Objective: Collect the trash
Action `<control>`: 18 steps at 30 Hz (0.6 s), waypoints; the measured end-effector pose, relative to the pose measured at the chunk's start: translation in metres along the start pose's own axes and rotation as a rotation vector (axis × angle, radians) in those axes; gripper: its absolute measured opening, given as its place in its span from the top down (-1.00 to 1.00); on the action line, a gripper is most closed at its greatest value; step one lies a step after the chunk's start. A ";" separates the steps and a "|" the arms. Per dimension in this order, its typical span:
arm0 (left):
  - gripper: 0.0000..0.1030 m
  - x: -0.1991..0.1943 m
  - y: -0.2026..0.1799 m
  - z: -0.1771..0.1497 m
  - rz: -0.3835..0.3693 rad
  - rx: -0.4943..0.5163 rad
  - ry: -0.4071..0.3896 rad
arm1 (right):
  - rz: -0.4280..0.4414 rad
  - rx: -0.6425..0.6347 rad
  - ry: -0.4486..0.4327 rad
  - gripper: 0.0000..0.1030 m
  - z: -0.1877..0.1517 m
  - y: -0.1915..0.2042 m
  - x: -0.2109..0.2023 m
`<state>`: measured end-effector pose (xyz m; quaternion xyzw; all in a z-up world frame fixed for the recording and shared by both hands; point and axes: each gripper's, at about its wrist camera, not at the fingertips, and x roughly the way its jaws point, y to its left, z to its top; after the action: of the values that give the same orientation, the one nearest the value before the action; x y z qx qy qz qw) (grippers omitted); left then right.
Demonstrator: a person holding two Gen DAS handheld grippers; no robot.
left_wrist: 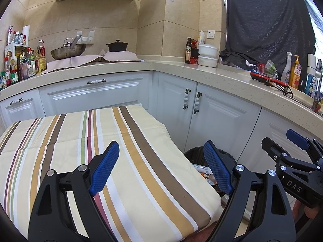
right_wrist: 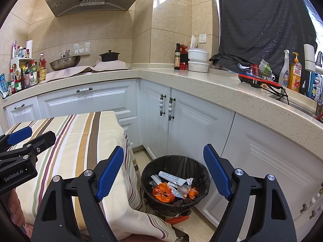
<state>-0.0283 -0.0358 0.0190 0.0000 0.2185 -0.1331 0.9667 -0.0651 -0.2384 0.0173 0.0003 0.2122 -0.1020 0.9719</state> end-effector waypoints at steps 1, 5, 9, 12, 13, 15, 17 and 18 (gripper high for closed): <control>-0.62 0.000 0.000 0.000 0.001 0.000 0.000 | 0.000 -0.001 0.000 -0.53 0.000 0.000 0.000; -0.76 -0.003 0.002 -0.001 0.004 -0.007 -0.010 | 0.000 -0.001 -0.001 -0.53 0.000 0.000 0.000; -0.77 -0.006 0.003 0.001 0.004 -0.006 -0.017 | 0.000 0.000 0.001 -0.53 0.000 0.000 0.000; -0.79 -0.006 0.002 0.002 0.008 -0.002 -0.013 | -0.001 0.000 0.000 -0.53 0.000 0.000 0.000; -0.80 -0.006 0.002 0.001 0.009 -0.002 -0.011 | -0.001 0.000 0.000 -0.53 0.000 0.000 0.000; -0.86 -0.005 0.001 0.004 0.013 0.000 -0.010 | -0.001 0.000 0.000 -0.53 0.000 0.001 0.000; -0.90 -0.005 0.000 0.004 0.015 0.006 -0.011 | 0.000 0.000 0.001 -0.53 0.000 0.001 0.000; -0.90 -0.005 -0.001 0.004 0.019 0.009 -0.010 | -0.001 -0.001 0.001 -0.53 0.000 0.000 0.000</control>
<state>-0.0308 -0.0354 0.0248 0.0056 0.2129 -0.1249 0.9690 -0.0653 -0.2382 0.0171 -0.0001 0.2126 -0.1023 0.9718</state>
